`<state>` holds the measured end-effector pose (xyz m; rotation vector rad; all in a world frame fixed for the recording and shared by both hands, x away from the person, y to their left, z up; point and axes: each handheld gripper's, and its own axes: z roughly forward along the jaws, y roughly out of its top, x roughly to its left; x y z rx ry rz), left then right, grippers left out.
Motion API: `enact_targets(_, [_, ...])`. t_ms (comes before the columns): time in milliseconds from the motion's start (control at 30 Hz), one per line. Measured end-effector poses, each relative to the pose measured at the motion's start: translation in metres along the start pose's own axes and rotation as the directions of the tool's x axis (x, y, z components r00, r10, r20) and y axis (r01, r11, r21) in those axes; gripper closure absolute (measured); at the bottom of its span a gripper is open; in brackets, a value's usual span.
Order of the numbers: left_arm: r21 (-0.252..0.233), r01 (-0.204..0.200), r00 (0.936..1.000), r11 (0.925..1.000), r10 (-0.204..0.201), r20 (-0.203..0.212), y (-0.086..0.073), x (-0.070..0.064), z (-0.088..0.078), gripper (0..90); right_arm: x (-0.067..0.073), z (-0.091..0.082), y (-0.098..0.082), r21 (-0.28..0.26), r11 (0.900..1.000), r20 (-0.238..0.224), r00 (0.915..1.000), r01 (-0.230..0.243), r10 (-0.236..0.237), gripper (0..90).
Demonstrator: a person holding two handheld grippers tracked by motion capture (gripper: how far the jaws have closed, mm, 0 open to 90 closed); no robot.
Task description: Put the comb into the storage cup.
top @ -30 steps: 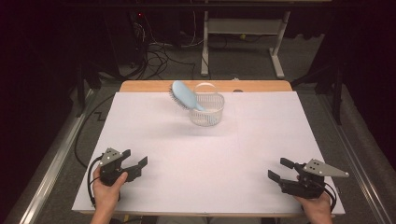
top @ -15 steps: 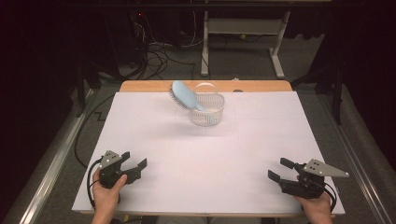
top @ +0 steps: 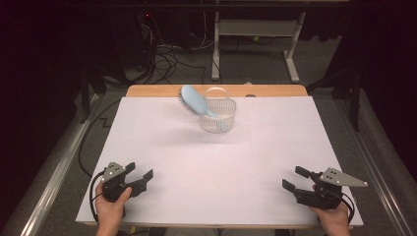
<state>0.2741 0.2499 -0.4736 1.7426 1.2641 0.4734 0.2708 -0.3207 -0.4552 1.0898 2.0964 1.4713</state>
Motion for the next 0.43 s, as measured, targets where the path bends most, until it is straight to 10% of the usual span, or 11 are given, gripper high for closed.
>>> enact_targets(433, [0.000,-0.001,0.9999,1.0000,0.001,0.014,-0.0032,-0.0027,-0.0001,23.6,0.0004,-0.0008,0.0001,-0.003,1.000,0.002,1.0000,0.001,-0.001,26.0])
